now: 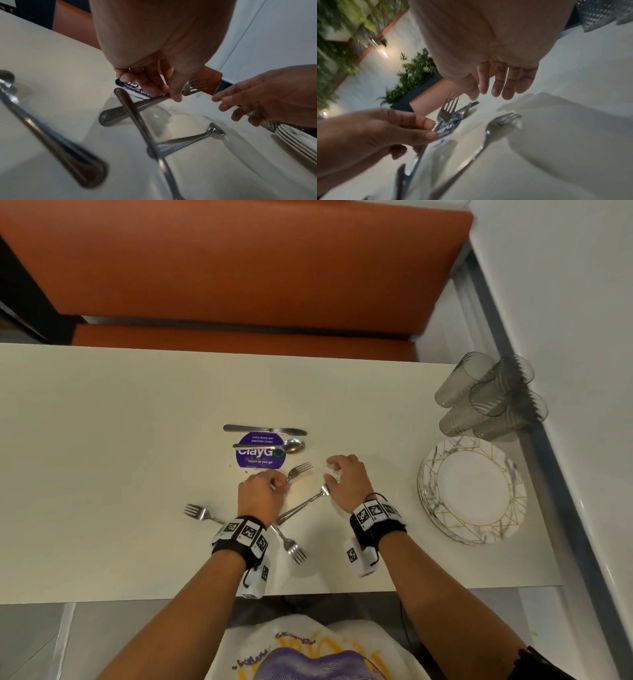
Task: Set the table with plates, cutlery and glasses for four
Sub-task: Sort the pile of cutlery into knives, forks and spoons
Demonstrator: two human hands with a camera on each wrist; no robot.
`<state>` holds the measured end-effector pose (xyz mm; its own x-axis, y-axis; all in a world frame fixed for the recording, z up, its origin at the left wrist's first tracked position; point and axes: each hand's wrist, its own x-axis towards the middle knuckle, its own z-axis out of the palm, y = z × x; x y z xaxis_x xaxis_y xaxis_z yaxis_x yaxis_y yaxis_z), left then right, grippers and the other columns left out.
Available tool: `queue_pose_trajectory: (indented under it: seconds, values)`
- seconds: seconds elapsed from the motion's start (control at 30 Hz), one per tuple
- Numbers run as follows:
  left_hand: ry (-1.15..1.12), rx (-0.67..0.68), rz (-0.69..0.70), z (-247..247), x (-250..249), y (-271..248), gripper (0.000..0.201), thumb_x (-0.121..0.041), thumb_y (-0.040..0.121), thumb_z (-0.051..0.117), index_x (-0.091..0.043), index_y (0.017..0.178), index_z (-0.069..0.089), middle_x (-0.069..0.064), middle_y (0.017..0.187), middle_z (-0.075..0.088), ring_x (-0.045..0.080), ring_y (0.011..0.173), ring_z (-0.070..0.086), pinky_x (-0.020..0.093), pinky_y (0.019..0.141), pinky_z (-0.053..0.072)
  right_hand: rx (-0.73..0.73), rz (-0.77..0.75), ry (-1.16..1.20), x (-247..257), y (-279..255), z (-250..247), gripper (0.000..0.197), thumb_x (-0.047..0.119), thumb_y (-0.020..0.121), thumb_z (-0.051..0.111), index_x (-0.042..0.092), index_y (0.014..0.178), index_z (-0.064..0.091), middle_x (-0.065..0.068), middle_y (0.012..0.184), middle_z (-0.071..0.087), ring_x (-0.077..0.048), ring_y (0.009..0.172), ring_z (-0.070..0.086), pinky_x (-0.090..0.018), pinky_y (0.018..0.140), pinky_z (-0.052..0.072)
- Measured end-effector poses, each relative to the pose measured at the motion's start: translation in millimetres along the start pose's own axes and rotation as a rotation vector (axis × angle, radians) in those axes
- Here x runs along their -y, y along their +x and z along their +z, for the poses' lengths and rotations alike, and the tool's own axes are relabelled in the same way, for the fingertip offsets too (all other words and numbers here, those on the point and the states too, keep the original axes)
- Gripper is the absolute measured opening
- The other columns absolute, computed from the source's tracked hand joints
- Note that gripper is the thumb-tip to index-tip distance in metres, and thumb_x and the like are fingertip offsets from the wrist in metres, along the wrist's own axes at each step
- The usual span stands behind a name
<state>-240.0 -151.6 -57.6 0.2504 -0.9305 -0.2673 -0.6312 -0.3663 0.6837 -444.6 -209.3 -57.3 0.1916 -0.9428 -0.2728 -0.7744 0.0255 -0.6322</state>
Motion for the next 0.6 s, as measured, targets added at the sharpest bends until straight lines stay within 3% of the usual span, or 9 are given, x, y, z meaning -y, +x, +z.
queue_pose_trajectory:
  seconds: [0.07,0.1,0.17,0.27,0.33,0.5,0.6]
  values:
    - [-0.057,-0.001,0.009,0.0,-7.7,3.8,0.007,-0.026,0.092,0.078,-0.02,0.096,0.075,-0.009,0.085,0.069,0.011,0.078,0.063,0.029,0.079,0.053,-0.022,-0.012,0.091,13.1,3.7,-3.4,0.032,0.024,0.093,0.065,0.022,0.126,0.061,0.001,0.112,0.062,-0.017,0.099,0.058,-0.03,0.09,0.052]
    - [-0.081,0.004,0.013,-0.7,-12.1,5.0,0.009,-0.025,0.092,0.078,-0.019,0.099,0.075,-0.007,0.087,0.07,0.01,0.078,0.062,0.026,0.077,0.051,-0.022,-0.01,0.153,19.5,6.1,-6.4,0.032,0.025,0.094,0.066,0.023,0.126,0.062,0.003,0.108,0.064,-0.014,0.089,0.061,-0.021,0.081,0.054]
    - [-0.118,0.016,0.035,-1.5,-19.9,6.4,0.012,-0.021,0.092,0.078,-0.016,0.102,0.076,-0.004,0.091,0.072,0.01,0.081,0.062,0.025,0.078,0.051,-0.012,-0.018,0.254,33.6,9.5,-14.2,0.027,0.025,0.094,0.066,0.022,0.121,0.066,0.005,0.102,0.069,-0.005,0.077,0.063,-0.008,0.065,0.047]
    - [-0.196,0.03,0.063,-3.5,-31.6,5.3,0.012,-0.017,0.093,0.076,-0.016,0.104,0.075,0.0,0.093,0.072,0.014,0.087,0.065,0.026,0.082,0.052,-0.052,-0.117,0.281,45.1,14.8,-21.2,0.012,0.021,0.093,0.066,0.019,0.102,0.073,0.007,0.093,0.074,-0.006,0.078,0.067,-0.018,0.075,0.051]
    - [-0.228,0.032,0.072,-4.6,-39.7,1.8,0.008,-0.02,0.096,0.072,-0.017,0.103,0.072,0.002,0.09,0.071,0.015,0.085,0.065,0.021,0.079,0.05,-0.085,-0.155,0.311,51.5,16.8,-25.3,0.009,0.02,0.093,0.066,0.017,0.095,0.074,0.007,0.086,0.074,-0.008,0.074,0.069,-0.023,0.075,0.055]
    - [-0.343,0.126,0.047,-2.2,-50.0,-11.6,0.016,-0.014,0.106,0.053,-0.017,0.099,0.068,0.001,0.076,0.069,0.01,0.068,0.065,0.021,0.071,0.051,-0.149,-0.159,0.401,60.9,20.4,-37.0,0.014,0.023,0.094,0.066,0.013,0.099,0.075,0.002,0.088,0.076,-0.014,0.078,0.07,-0.027,0.076,0.057]
    - [-0.292,0.115,0.042,2.3,-45.3,-16.1,0.02,-0.013,0.106,0.051,-0.021,0.102,0.068,0.001,0.082,0.067,0.011,0.076,0.063,0.019,0.069,0.045,-0.123,-0.094,0.441,52.5,20.1,-38.1,0.018,0.029,0.097,0.062,0.018,0.106,0.073,0.005,0.092,0.076,-0.011,0.086,0.069,-0.027,0.082,0.056]
